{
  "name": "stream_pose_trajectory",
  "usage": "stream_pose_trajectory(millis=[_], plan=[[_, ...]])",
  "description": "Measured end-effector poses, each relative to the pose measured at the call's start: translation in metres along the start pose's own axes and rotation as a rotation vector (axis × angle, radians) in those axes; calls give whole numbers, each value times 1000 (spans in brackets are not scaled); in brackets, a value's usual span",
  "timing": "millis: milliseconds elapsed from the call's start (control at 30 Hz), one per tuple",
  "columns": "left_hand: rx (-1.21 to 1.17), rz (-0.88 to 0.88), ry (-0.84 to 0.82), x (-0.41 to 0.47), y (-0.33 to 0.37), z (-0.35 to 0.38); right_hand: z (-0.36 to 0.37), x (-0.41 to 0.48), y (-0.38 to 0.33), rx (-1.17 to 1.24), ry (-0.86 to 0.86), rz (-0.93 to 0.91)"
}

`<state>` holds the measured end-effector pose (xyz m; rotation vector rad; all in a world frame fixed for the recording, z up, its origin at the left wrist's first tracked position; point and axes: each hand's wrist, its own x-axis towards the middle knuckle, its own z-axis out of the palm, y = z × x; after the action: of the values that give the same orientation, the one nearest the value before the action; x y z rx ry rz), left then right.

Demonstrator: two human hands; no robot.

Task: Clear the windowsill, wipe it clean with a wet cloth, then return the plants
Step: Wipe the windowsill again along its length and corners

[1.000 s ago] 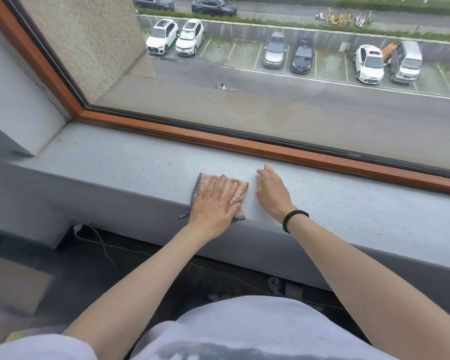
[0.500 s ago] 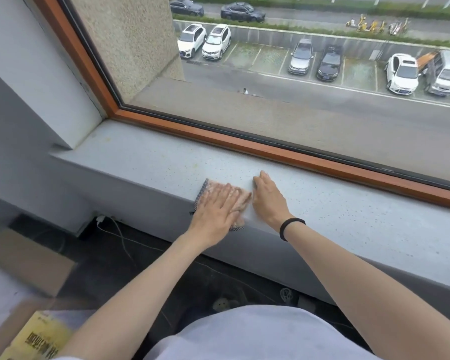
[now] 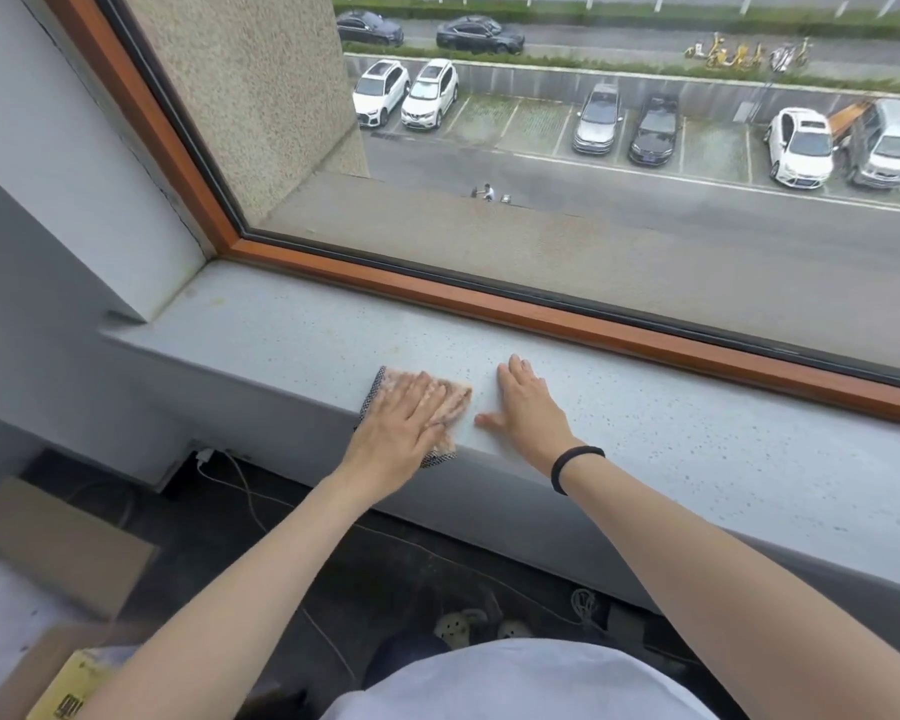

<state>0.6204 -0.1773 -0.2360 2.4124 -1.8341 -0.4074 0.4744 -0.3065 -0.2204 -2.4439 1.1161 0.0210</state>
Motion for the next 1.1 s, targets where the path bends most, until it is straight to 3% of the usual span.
stream_pose_trajectory(millis=[67, 233, 300, 433, 600, 667, 800, 1000, 1100], plan=[[10, -12, 7, 15, -27, -10, 0, -1, 2, 3, 1, 7], [-97, -289, 34, 63, -48, -29, -3, -2, 0, 46, -2, 24], [-101, -237, 46, 55, -34, -23, -3, -1, 0, 54, -3, 30], [-4, 88, 16, 15, -47, -18, -6, -1, -1, 48, -17, 23], [-20, -273, 19, 68, -67, -40, -7, -4, -1, 61, -27, 30], [-54, -249, 19, 64, -46, -32, -7, -4, -2, 70, -33, 28], [-31, -25, -12, 27, -43, -22, -8, -3, -2, 67, -34, 26], [-1, -292, -19, 67, -53, -30, -10, -4, -2, 59, -46, 21], [-25, -147, -40, 41, -31, -20, -11, -4, -3, 46, -44, 13]])
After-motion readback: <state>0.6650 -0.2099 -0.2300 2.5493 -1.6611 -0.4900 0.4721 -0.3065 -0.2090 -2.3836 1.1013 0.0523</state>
